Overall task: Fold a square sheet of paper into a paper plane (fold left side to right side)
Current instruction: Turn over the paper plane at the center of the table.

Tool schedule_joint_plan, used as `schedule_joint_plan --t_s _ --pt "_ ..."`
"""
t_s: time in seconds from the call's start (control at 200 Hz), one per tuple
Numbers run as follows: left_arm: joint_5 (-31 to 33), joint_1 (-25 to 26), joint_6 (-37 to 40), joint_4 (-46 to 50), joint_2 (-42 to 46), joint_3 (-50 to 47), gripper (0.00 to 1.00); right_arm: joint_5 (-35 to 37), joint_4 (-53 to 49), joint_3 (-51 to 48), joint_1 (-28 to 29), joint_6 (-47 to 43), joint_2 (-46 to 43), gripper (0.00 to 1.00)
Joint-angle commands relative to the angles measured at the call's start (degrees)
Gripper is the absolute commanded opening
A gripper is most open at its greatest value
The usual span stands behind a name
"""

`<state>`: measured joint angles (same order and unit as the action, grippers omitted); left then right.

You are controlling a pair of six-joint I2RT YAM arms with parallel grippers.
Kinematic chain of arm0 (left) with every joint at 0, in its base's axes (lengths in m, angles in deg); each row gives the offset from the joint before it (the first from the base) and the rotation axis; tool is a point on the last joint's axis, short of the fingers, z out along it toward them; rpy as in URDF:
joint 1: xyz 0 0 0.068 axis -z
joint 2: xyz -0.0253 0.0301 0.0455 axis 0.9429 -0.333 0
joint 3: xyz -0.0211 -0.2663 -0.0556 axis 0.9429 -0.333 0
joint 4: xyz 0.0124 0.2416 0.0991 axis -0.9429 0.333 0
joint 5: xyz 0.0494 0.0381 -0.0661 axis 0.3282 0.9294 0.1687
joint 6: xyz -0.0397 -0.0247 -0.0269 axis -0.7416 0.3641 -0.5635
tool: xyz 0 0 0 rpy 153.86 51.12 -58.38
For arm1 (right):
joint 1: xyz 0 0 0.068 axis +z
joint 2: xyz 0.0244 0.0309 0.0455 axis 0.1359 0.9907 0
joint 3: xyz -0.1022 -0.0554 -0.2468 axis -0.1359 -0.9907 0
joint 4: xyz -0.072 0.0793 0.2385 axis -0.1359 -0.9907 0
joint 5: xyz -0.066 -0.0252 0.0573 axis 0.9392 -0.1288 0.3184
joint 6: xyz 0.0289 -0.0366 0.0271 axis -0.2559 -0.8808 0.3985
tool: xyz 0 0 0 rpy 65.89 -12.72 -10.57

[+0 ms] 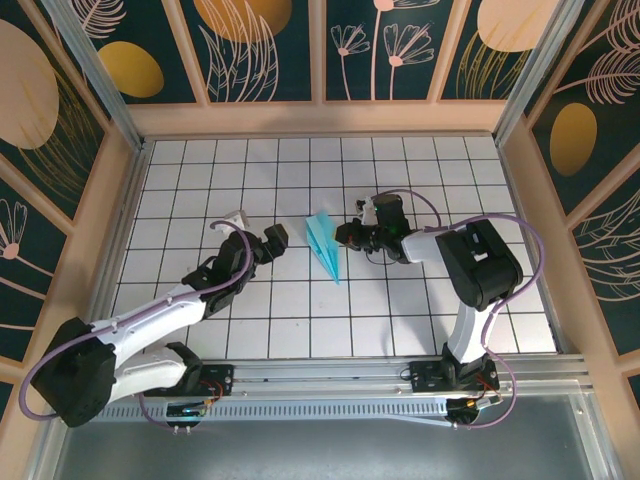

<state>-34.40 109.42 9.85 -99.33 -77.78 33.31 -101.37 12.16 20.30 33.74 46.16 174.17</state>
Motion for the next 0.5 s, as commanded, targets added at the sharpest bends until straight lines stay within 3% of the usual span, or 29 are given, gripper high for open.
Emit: schedule_joint_plan --t_s 0.0,0.495 --pt "-1.1 -0.5 -1.2 -0.7 -0.9 1.6 0.99 2.1 -2.0 -0.5 -0.4 -1.8 0.7 0.02" --pt "-1.5 -0.6 -2.4 -0.1 -2.4 1.3 0.99 5.4 -6.5 -0.2 -0.5 -4.2 -0.2 0.11"
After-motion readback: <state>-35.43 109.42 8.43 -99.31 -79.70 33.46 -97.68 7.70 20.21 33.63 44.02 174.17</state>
